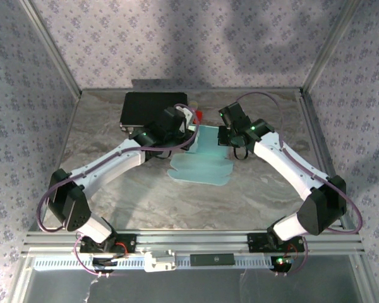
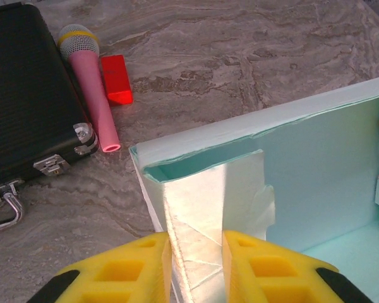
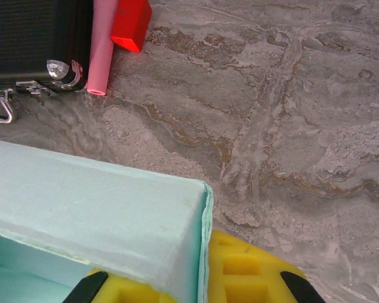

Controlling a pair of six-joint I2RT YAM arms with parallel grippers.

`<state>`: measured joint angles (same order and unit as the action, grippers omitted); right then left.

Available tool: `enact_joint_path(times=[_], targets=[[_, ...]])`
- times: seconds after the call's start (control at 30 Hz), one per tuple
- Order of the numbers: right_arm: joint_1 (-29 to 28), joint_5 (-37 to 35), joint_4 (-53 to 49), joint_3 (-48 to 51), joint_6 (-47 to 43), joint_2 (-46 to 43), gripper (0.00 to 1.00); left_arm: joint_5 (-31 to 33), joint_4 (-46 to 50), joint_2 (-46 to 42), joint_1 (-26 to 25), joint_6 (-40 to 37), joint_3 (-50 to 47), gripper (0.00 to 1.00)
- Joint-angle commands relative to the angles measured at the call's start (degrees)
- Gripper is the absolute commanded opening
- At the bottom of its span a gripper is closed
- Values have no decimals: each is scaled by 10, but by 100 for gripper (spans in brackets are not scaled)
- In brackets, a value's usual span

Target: Fold the paper box

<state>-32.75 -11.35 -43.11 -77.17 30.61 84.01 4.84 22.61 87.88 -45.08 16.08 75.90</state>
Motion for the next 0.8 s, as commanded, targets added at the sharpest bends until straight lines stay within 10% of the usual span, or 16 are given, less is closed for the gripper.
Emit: enact_joint_path(times=[0.0,0.2,0.5,0.77], targets=[[-6,65,43,-1,-1,-5,0,-25,-13,-19,-14,3,0,28],[17,84,55,18,-15,-10,0,-52,-12,-100,-3,37,-39,41],[49,153,84,41,-64,-36,0,-396,-36,-121,166,63,-101,44],[65,184,84,40,-80,-35,0,-436,-168,-168,234,127,-212,43]])
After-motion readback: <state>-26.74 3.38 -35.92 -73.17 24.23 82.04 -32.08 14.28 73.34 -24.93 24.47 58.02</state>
